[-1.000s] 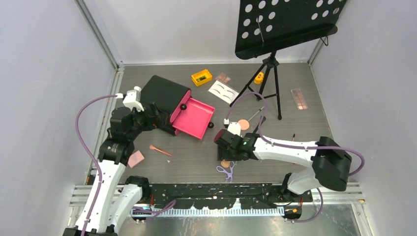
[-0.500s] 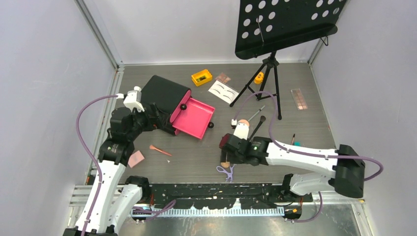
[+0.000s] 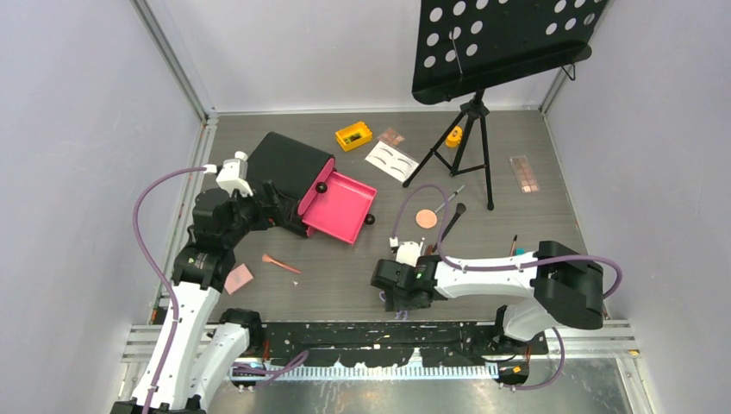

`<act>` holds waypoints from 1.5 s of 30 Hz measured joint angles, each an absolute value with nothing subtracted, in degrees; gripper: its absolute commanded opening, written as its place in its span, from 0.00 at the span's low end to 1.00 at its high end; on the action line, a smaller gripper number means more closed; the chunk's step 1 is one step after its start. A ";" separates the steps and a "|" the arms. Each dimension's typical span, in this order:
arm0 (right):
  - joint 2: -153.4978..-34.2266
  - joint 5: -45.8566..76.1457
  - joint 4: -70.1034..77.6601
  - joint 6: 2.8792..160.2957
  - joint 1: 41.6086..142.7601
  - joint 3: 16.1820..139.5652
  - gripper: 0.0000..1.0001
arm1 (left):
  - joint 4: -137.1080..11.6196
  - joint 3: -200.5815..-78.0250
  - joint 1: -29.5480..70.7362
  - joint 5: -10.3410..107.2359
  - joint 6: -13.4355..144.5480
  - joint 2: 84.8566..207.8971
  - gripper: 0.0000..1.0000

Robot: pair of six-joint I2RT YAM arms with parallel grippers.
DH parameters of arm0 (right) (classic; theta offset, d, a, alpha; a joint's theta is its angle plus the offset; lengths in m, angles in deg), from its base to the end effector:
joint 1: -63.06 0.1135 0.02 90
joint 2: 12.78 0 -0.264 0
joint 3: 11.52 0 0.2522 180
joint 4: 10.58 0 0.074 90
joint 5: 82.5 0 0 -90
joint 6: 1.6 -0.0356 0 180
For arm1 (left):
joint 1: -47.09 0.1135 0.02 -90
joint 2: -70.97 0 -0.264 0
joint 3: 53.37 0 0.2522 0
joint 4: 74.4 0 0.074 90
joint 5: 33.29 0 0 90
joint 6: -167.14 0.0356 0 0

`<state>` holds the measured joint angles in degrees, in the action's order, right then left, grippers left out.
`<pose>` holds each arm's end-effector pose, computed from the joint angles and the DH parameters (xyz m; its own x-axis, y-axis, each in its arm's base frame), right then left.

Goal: Organize the makeup
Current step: Pick up the makeup tool from the corner of the board, then place the makeup tool in the drawer.

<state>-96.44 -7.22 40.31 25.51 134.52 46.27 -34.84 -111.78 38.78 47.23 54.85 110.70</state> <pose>0.0857 0.2271 0.1603 -0.9408 -0.0977 -0.3245 -0.1339 0.9868 0.0912 0.1553 -0.0286 0.3241 -0.4381 -0.3141 -0.8422 0.1390 0.9020 -0.4087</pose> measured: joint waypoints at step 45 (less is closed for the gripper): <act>-118.45 -10.06 50.67 64.52 117.40 96.91 0.33 | -35.08 -111.78 38.78 46.23 54.61 111.53 0.94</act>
